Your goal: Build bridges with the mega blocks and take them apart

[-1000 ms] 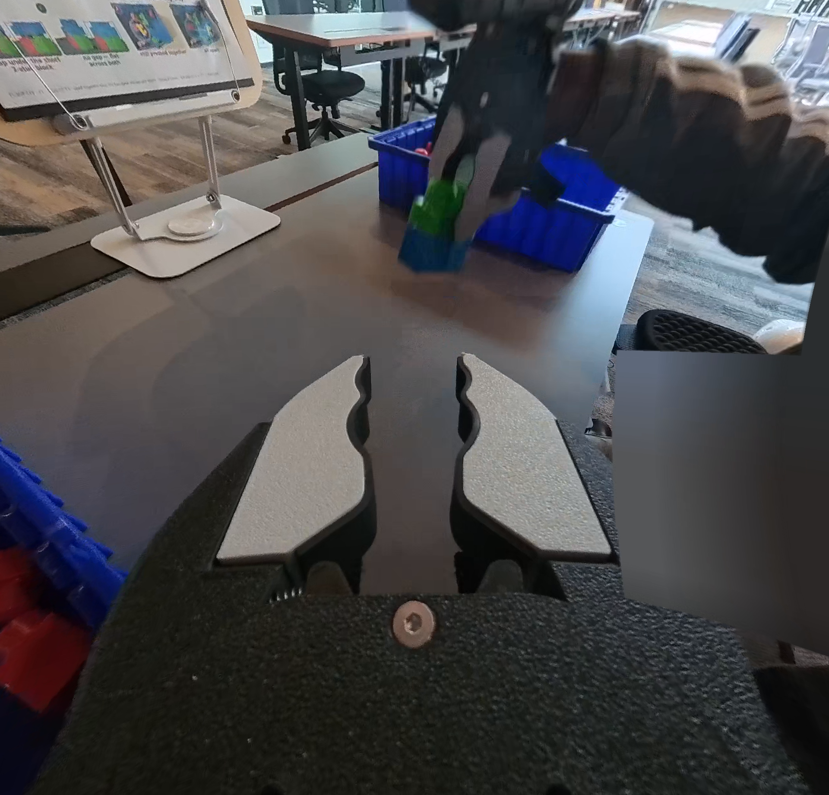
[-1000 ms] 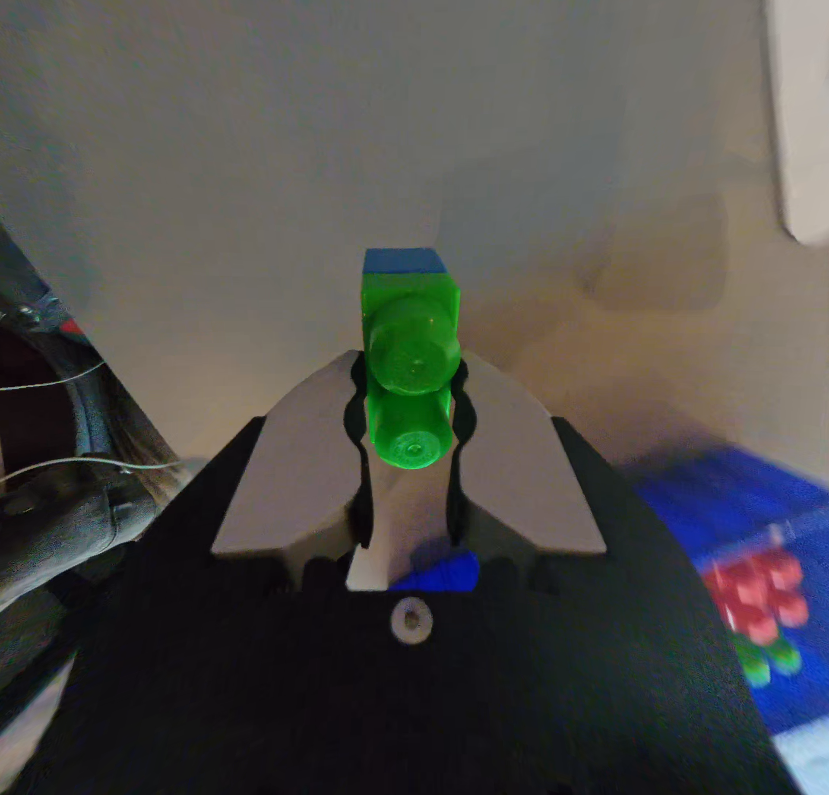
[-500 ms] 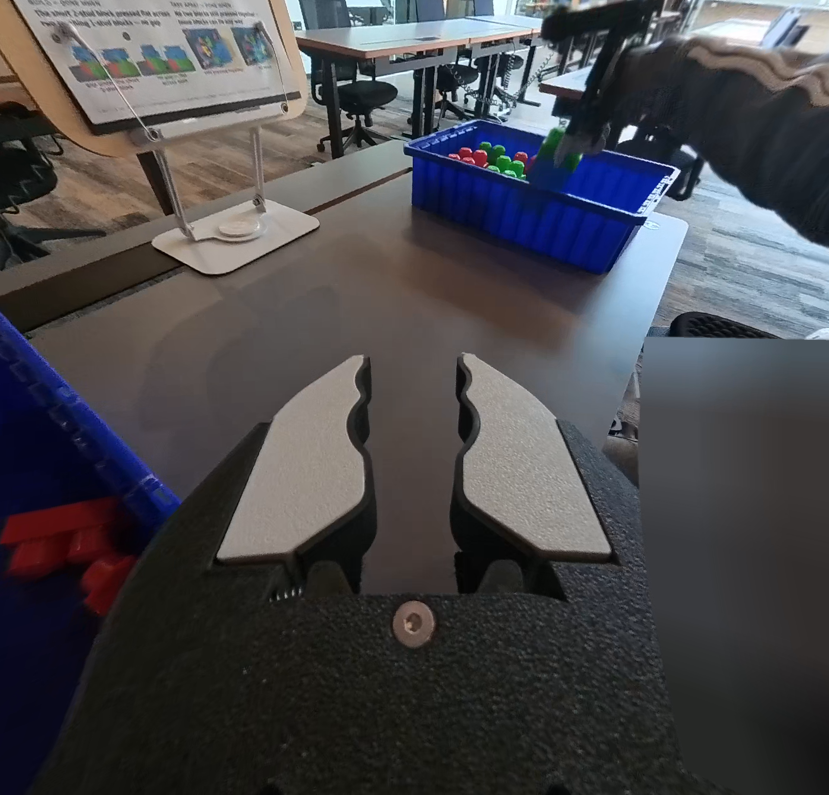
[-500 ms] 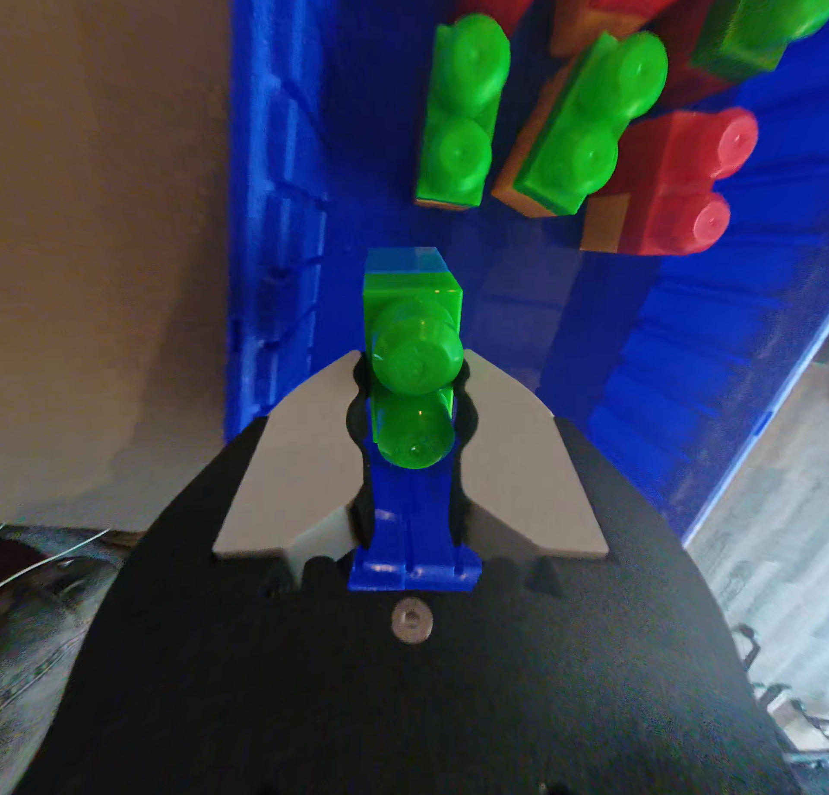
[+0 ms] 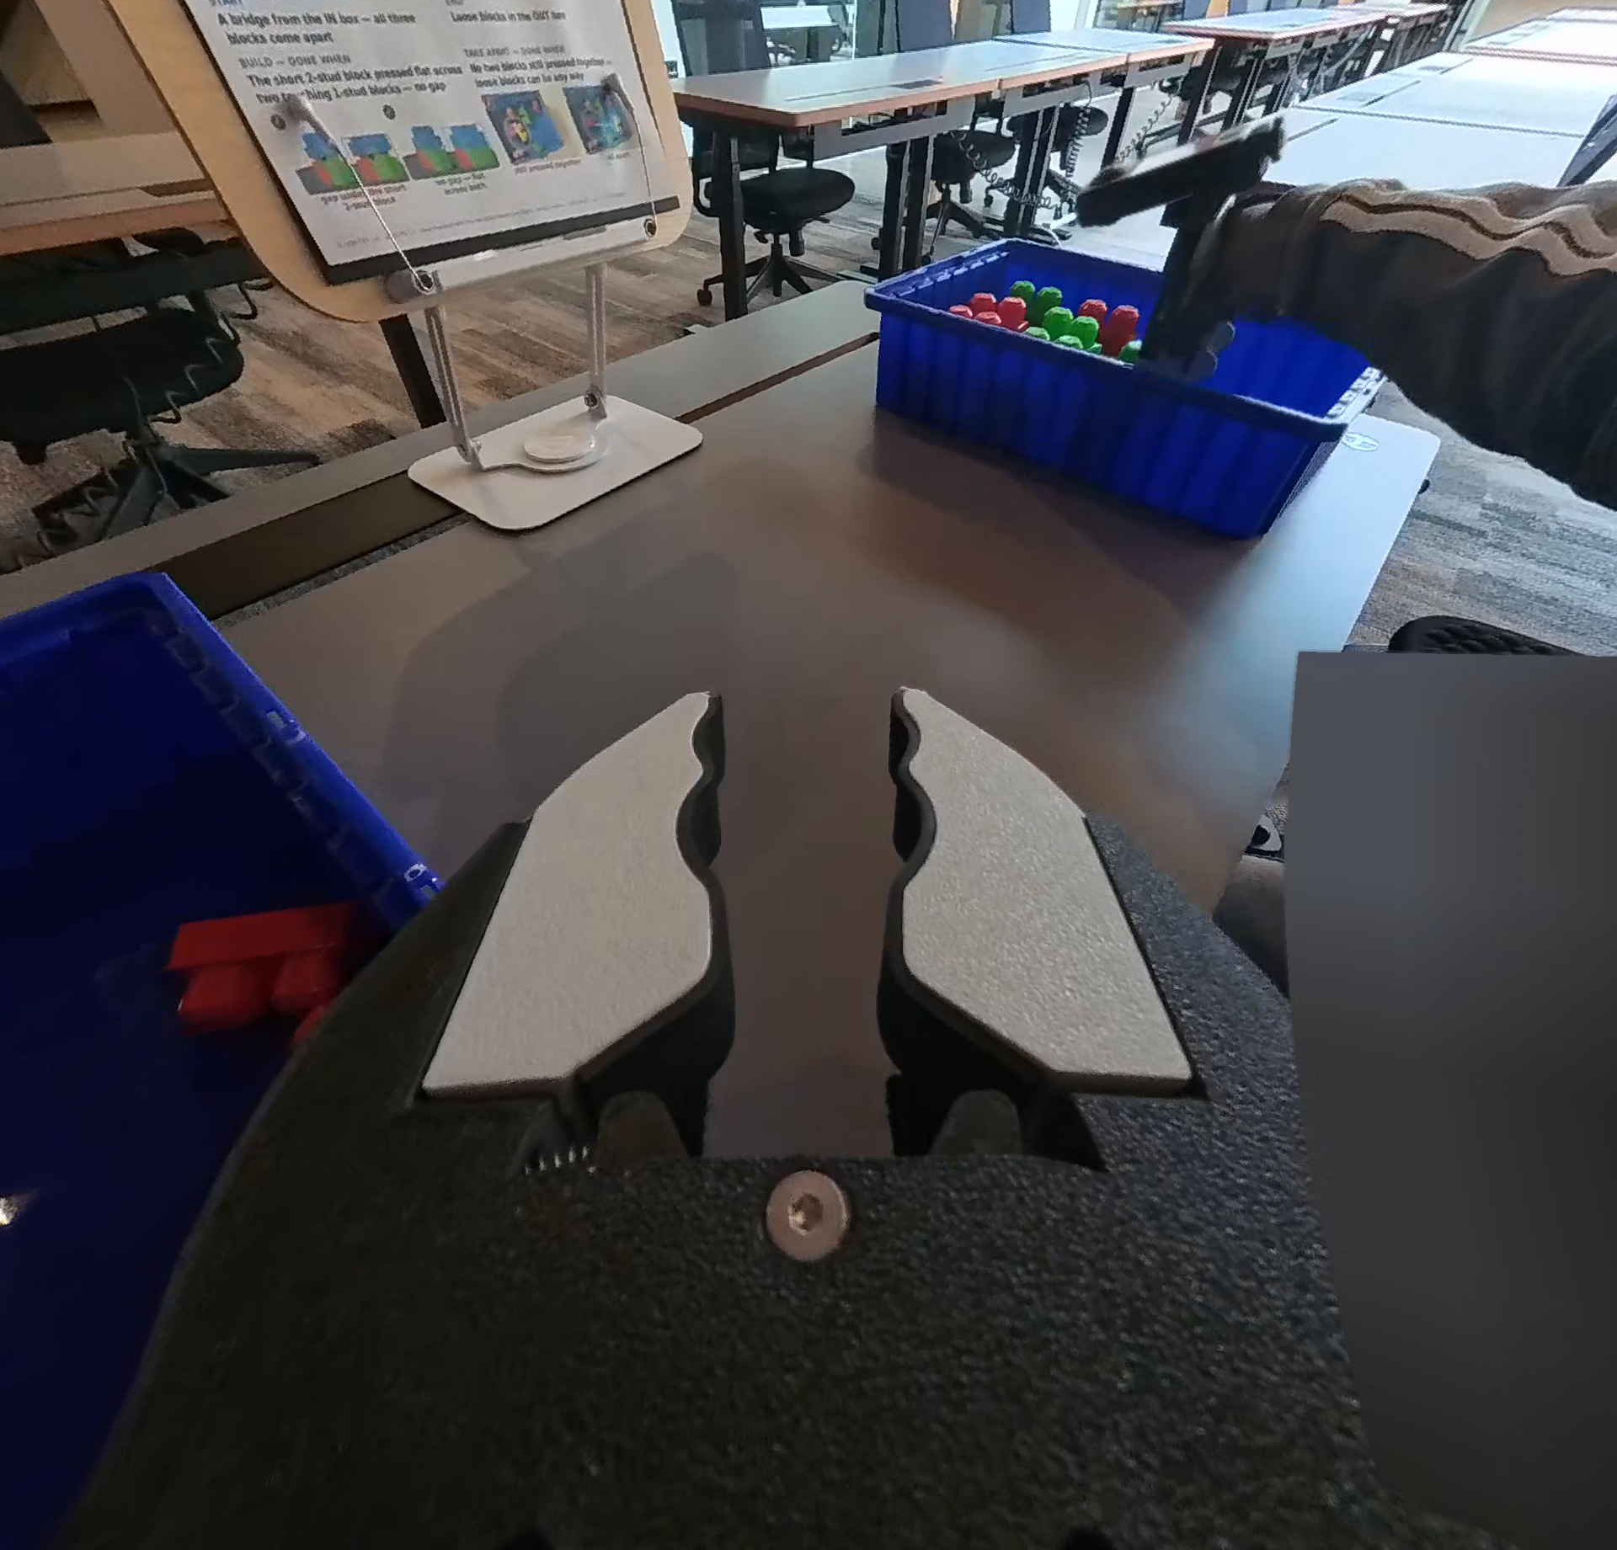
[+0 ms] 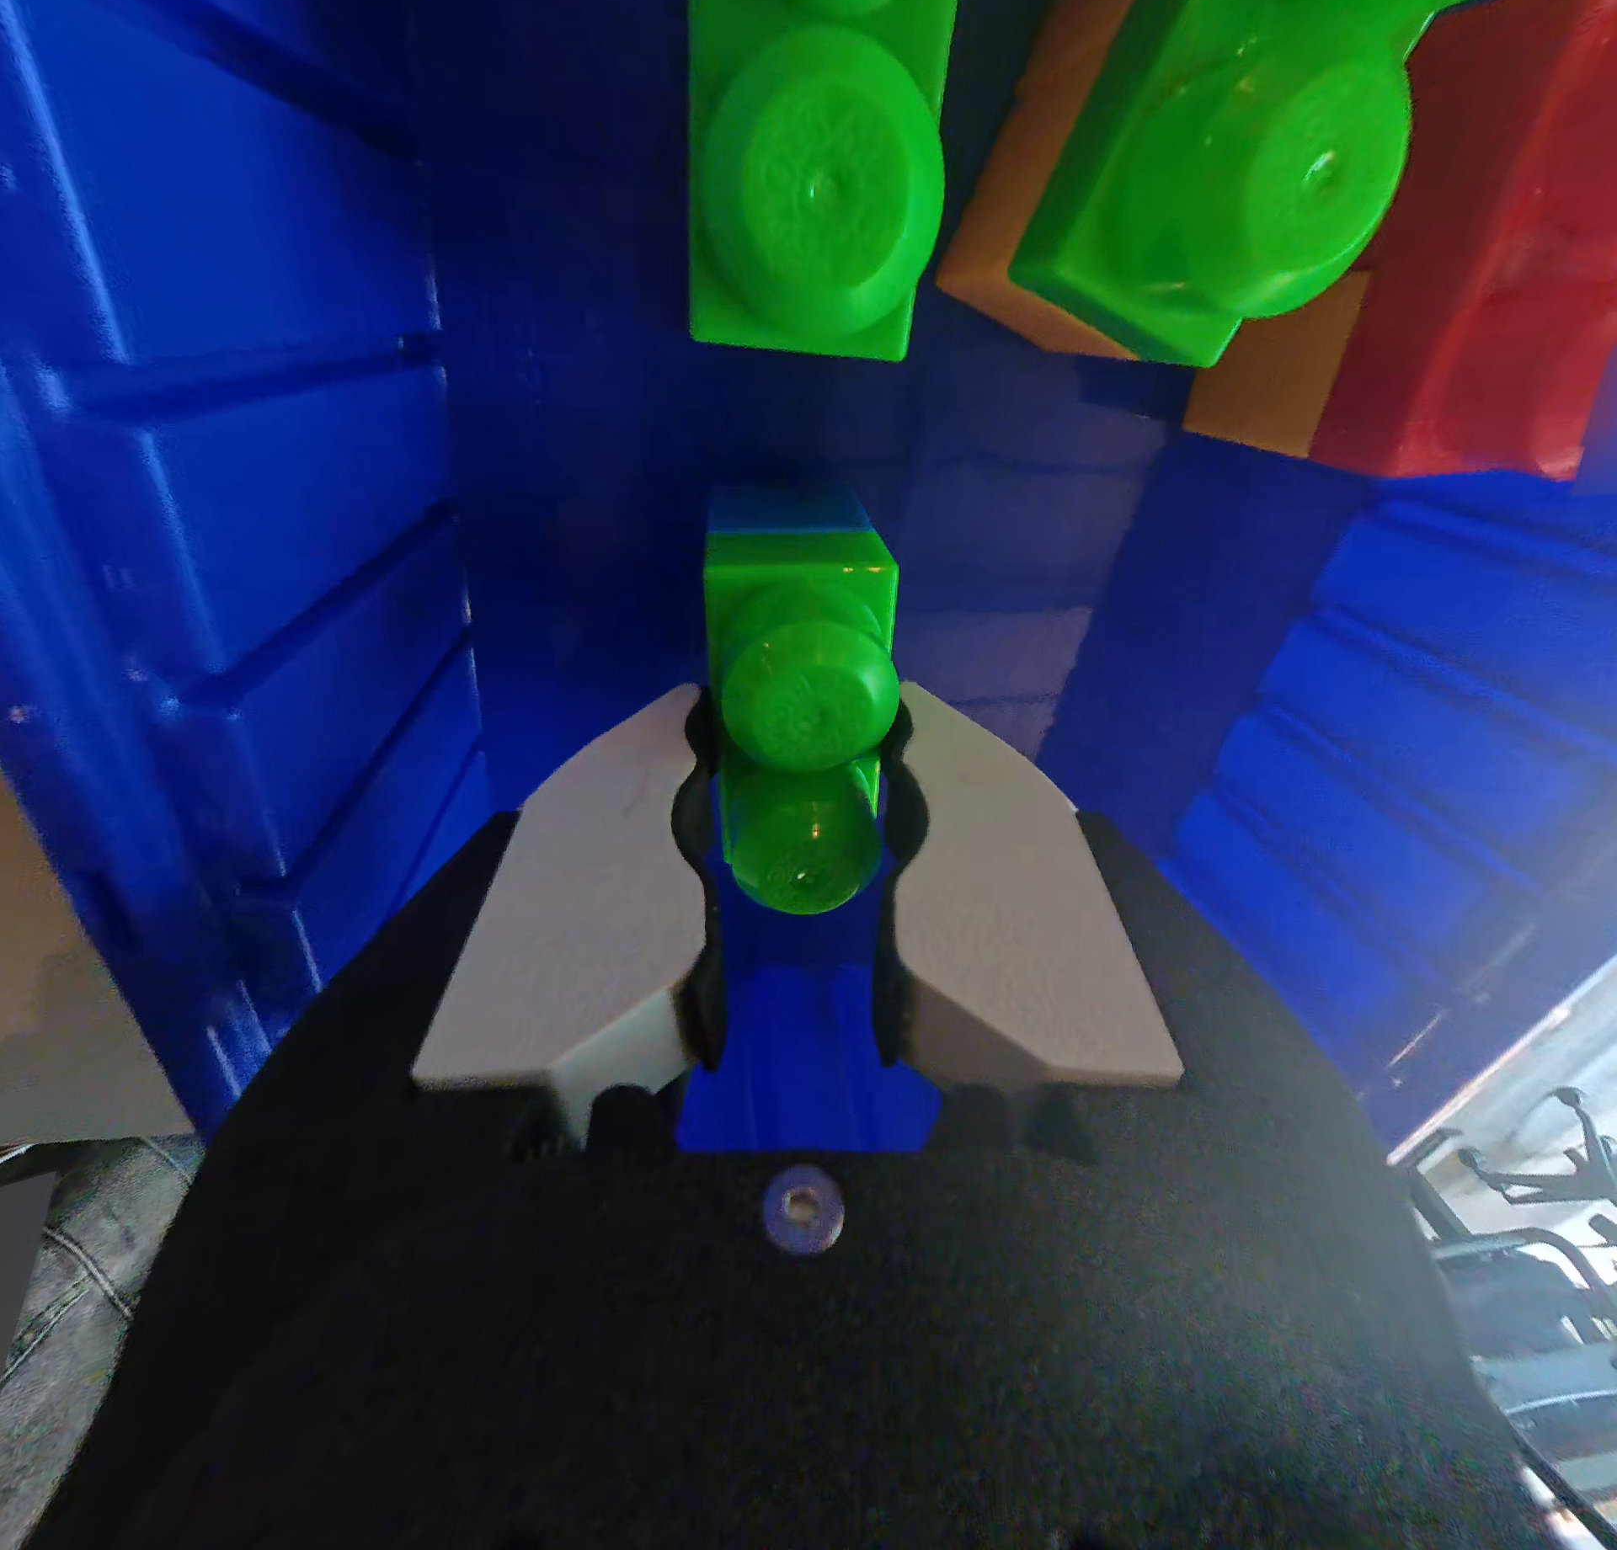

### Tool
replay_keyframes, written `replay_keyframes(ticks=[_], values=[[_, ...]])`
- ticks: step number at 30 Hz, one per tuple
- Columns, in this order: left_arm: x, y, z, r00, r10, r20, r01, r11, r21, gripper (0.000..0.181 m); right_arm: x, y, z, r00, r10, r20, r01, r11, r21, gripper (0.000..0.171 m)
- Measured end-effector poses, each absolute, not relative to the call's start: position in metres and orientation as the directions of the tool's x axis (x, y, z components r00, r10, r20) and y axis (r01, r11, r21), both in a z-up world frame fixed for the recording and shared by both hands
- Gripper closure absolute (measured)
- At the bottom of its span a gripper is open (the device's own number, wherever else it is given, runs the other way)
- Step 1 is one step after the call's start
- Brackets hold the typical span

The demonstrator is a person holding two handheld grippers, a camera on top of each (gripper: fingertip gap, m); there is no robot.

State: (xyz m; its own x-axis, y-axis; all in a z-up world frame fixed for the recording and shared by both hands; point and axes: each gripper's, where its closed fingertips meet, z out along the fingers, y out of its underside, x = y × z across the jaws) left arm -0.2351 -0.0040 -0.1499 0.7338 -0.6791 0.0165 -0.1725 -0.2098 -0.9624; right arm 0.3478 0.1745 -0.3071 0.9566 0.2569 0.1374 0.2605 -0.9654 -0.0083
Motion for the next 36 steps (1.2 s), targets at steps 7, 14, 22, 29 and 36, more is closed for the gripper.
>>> replay_keyframes(ticks=[7, 14, 22, 29, 36], values=[[-0.239, -0.003, -0.150, 0.740, -0.673, 0.017, -0.168, -0.210, -0.963, 0.146, 0.348, 0.174, -0.313, 0.958, 0.251, 0.142, 0.255, -0.967, -0.008, 0.121], [-0.243, -0.005, -0.152, 0.744, -0.668, 0.023, -0.175, -0.229, -0.958, 0.152, 0.345, 0.171, -0.275, 0.957, 0.241, 0.160, 0.262, -0.958, -0.120, 0.111], [-0.265, 0.004, -0.135, 0.818, -0.576, 0.004, -0.102, -0.152, -0.983, 0.143, 0.276, 0.161, -0.108, 0.940, 0.283, 0.193, 0.294, -0.379, -0.878, 0.115], [-0.279, -0.009, -0.072, 0.872, -0.453, -0.187, -0.041, 0.313, -0.949, 0.097, 0.241, 0.108, -0.017, 0.922, 0.243, 0.301, 0.221, 0.307, -0.926, 0.097], [-0.295, -0.025, -0.054, 0.893, -0.311, -0.324, -0.194, 0.384, -0.903, 0.050, 0.228, 0.060, 0.030, 0.912, 0.283, 0.297, 0.036, 0.666, -0.745, 0.025]])
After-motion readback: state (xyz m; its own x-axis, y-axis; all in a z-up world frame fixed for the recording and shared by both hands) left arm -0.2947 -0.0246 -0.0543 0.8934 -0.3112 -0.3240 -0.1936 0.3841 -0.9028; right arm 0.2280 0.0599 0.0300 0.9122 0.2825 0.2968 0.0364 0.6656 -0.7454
